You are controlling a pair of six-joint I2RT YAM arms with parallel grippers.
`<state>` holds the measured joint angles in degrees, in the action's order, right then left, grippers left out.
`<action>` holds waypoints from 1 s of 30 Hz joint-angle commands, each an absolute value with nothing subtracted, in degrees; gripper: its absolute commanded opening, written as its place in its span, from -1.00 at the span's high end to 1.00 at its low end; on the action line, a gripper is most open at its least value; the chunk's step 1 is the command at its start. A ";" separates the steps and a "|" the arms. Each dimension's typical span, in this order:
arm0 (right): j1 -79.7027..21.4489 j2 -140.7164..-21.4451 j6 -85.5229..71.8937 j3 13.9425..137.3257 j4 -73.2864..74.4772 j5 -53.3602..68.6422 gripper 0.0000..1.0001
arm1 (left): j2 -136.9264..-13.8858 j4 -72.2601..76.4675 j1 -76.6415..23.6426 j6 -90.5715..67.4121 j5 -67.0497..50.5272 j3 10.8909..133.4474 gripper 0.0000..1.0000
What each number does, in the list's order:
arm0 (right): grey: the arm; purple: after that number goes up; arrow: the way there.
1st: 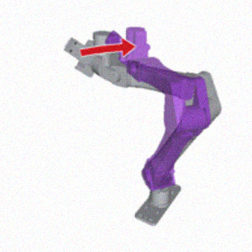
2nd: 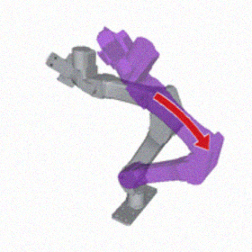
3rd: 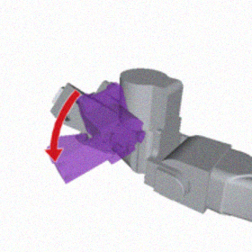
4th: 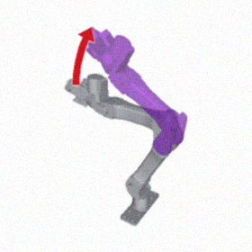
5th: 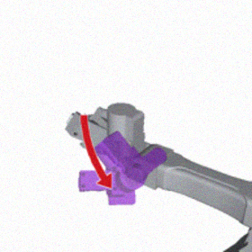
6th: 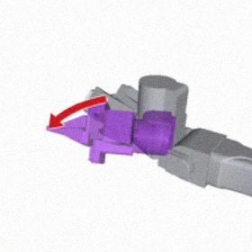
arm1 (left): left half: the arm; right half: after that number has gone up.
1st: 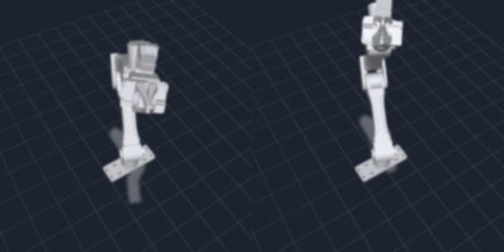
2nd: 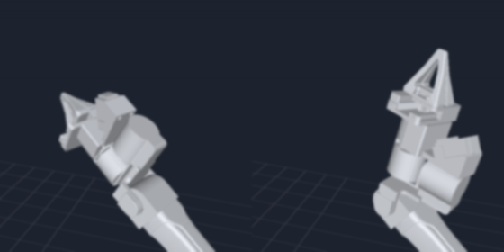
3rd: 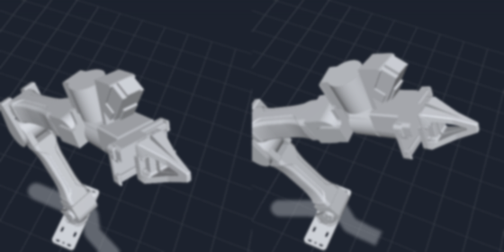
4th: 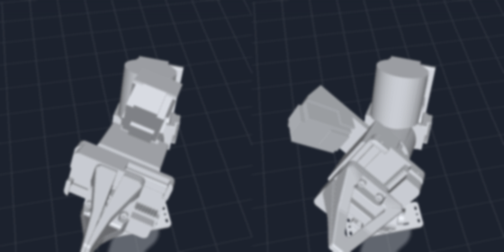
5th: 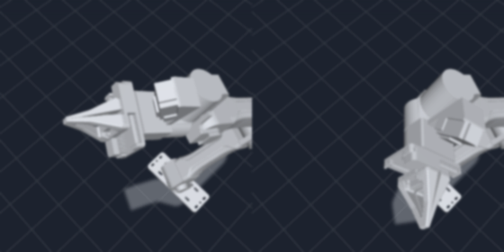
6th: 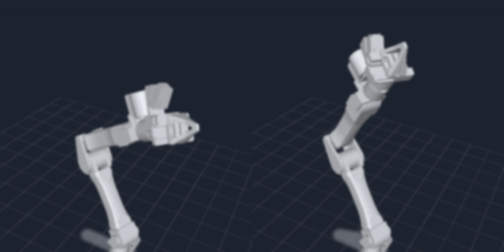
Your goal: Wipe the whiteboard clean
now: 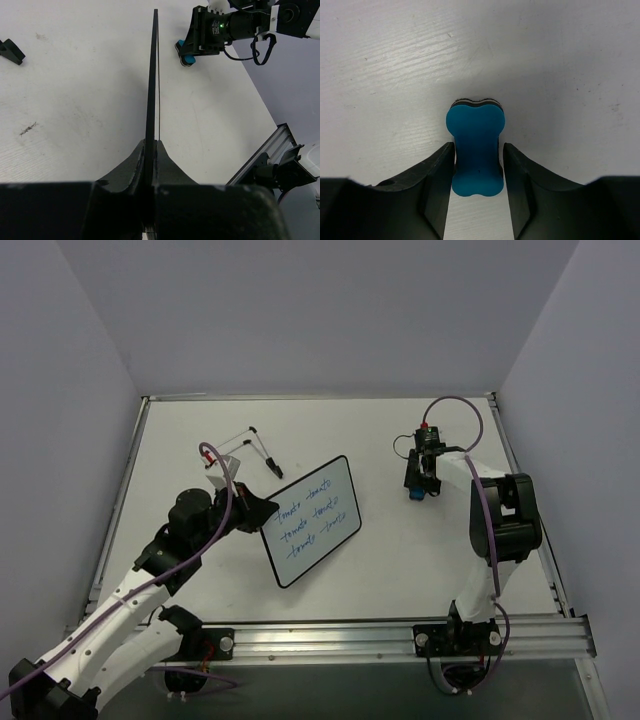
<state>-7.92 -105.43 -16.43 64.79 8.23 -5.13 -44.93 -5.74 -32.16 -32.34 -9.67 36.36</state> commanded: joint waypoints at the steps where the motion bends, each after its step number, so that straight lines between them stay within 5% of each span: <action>1: -8.17 -104.85 -15.56 65.13 8.44 -5.72 0.34 | -45.35 -7.73 -32.96 -29.71 -10.55 36.65 0.95; 9: -9.14 -100.21 -15.91 64.08 7.91 -6.59 0.65 | -44.74 -8.79 -33.13 -29.71 -9.76 36.83 0.95; 30: -35.85 -55.03 -17.49 46.42 -8.77 1.23 0.76 | -46.41 -13.97 -34.28 -28.48 -7.21 40.96 0.95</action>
